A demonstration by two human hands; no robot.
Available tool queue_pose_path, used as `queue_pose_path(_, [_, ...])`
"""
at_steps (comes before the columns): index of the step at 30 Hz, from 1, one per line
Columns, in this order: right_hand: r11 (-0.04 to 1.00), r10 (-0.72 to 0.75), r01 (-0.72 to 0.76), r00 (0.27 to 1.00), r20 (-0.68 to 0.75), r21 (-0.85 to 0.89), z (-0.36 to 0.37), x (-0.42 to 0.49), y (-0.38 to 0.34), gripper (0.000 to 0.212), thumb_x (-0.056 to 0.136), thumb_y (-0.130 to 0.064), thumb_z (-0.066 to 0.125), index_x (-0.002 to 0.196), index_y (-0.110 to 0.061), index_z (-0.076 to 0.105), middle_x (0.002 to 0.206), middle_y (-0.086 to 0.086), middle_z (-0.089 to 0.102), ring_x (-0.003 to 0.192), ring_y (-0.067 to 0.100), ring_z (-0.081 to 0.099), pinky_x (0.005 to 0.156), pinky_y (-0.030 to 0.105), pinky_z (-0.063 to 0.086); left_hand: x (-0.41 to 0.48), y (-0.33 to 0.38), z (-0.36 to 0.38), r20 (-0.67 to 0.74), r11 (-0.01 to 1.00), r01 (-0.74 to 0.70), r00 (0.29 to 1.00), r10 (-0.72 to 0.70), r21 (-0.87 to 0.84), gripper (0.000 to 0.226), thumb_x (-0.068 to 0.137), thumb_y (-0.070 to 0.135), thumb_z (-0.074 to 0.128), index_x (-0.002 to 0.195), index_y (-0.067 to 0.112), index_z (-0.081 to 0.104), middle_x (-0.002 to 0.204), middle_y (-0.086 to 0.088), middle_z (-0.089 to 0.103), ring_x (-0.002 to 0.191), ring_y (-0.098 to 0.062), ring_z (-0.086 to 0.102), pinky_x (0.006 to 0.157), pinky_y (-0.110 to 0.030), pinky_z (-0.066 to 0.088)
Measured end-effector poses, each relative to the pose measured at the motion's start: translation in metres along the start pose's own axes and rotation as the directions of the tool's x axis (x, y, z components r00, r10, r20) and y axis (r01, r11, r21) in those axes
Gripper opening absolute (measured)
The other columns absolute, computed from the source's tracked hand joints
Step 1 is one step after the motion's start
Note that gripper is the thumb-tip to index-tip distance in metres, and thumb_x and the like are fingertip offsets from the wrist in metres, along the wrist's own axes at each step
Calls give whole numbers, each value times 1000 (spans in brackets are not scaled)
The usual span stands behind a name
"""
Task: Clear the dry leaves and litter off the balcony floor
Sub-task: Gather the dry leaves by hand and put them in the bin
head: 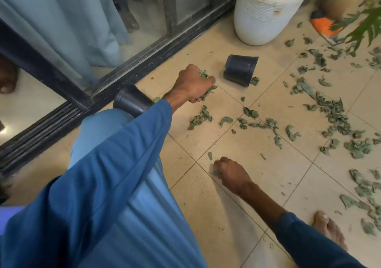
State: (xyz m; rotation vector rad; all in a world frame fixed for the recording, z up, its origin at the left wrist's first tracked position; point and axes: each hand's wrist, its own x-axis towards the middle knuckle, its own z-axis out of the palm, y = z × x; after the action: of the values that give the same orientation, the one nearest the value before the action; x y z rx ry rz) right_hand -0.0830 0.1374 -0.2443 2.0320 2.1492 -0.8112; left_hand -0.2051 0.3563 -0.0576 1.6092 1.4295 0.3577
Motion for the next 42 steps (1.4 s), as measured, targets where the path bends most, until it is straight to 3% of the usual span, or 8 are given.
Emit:
queue_pose_path(3, [997, 9, -11, 1000, -27, -80, 0, -5, -6, 18, 99, -14, 59, 114, -15, 67, 109, 4, 66, 96, 20, 62, 79, 27, 52, 0, 0, -2, -4, 1000, -11, 1000, 11, 11, 26, 98, 34, 65, 86, 11, 62, 68, -3, 68, 46, -13, 54, 37, -18, 41])
queue_pose_path(11, [929, 125, -59, 979, -161, 365, -34, 42, 1, 18, 83, 1, 69, 86, -15, 78, 87, -1, 73, 76, 11, 66, 72, 31, 57, 0, 4, -8, -4, 997, -66, 998, 66, 47, 30, 97, 35, 66, 80, 11, 63, 58, 2, 65, 37, -7, 53, 38, -18, 41])
queue_pose_path(16, [960, 93, -58, 989, -115, 275, -8, 50, -9, 20, 84, 2, 73, 94, -15, 74, 97, -9, 56, 82, 10, 60, 67, 5, 43, 2, -1, -9, 16, 997, -58, 998, 57, 49, 31, 96, 35, 67, 81, 8, 65, 54, 2, 64, 36, -9, 52, 38, -19, 41])
queue_pose_path(21, [979, 114, -91, 986, -119, 181, 1, 48, -17, 21, 87, -1, 65, 96, -18, 73, 101, 1, 67, 87, 18, 67, 73, 24, 52, 6, -5, -12, 17, 996, -43, 999, 42, 72, 35, 96, 40, 67, 82, 8, 65, 59, -1, 65, 37, -9, 53, 38, -19, 41])
queue_pose_path(29, [788, 310, -198, 946, -97, 583, -50, 79, 2, 14, 87, -4, 73, 93, -15, 78, 84, -8, 74, 71, 3, 70, 53, 11, 50, 11, -7, -28, -27, 996, -56, 998, 58, 68, 33, 97, 34, 65, 79, 7, 66, 53, 2, 63, 35, -5, 53, 37, -19, 41])
queue_pose_path(35, [753, 296, -162, 949, -108, 638, -87, 129, -11, 15, 78, -5, 84, 81, -18, 78, 88, 0, 75, 86, 17, 70, 78, 35, 60, 9, -1, -45, -90, 996, -70, 993, 75, 52, 31, 98, 31, 65, 78, 7, 67, 60, -2, 67, 43, -13, 58, 43, -25, 47])
queue_pose_path(39, [824, 259, -112, 946, -193, 556, -82, 157, -37, 10, 78, -2, 81, 82, -11, 79, 82, 0, 74, 79, 14, 67, 76, 25, 52, 7, 2, -49, -107, 992, -105, 988, 112, 69, 32, 98, 29, 66, 72, 11, 64, 62, -4, 69, 44, -13, 58, 42, -24, 49])
queue_pose_path(42, [859, 255, -150, 954, -156, 490, -60, 165, -59, 8, 84, -2, 73, 90, -4, 78, 93, 11, 74, 89, 25, 69, 89, 33, 56, 8, 1, -51, -135, 986, -108, 983, 125, 128, 33, 98, 31, 66, 71, 12, 65, 59, -2, 68, 38, -7, 57, 40, -21, 45])
